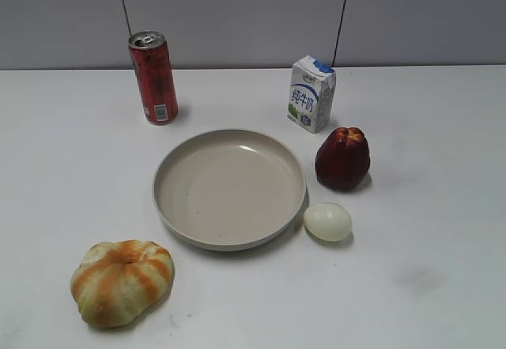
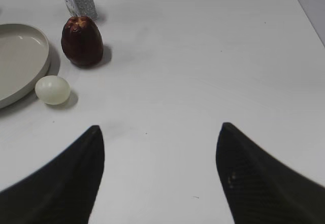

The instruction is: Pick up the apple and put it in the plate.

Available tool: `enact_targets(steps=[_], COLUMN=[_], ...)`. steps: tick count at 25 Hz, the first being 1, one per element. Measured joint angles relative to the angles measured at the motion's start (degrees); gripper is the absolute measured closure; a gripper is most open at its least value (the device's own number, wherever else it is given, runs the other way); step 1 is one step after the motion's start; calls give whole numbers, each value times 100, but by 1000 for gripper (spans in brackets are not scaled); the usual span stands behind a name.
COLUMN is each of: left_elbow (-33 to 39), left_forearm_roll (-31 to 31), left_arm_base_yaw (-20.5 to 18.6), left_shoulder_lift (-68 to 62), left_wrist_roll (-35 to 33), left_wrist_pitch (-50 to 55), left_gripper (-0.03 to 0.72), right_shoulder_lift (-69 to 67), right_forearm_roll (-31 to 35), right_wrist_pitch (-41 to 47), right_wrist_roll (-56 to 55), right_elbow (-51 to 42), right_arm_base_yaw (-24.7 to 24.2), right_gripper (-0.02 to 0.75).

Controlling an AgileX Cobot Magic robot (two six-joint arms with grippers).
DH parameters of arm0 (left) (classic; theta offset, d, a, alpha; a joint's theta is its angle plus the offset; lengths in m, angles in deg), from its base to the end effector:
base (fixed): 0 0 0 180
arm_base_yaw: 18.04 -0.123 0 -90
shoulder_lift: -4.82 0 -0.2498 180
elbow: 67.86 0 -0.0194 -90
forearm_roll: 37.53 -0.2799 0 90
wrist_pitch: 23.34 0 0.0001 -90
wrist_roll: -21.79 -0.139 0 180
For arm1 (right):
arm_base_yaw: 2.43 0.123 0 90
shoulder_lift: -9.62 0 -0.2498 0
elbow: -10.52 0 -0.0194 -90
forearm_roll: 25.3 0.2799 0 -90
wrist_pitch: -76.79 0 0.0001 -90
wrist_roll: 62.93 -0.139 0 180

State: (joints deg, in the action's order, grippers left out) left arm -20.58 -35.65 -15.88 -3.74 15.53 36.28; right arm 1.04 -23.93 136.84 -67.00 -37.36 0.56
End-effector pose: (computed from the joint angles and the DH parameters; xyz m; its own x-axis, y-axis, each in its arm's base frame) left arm 0.0989 -0.0077 0.2736 -0.4217 0.1085 -0.9002 0.1027 0.9921 0.0714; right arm 0.0996 0.0081 0.2690 -0.4500 0.0595 -0.8911 -0.0335 0.9960 0.0834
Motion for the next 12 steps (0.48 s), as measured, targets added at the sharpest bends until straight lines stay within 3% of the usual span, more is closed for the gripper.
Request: enact_targets(steps=[12], left_elbow=[0], left_forearm_roll=[0], left_arm_base_yaw=[0], left_shoulder_lift=[0], left_wrist_roll=[0], left_wrist_pitch=[0], left_gripper=[104], right_shoulder_lift=[0], right_forearm_roll=[0], right_wrist_pitch=[0], right_wrist_roll=[0], right_elbow=[0], right_arm_base_yaw=[0], right_gripper=[186])
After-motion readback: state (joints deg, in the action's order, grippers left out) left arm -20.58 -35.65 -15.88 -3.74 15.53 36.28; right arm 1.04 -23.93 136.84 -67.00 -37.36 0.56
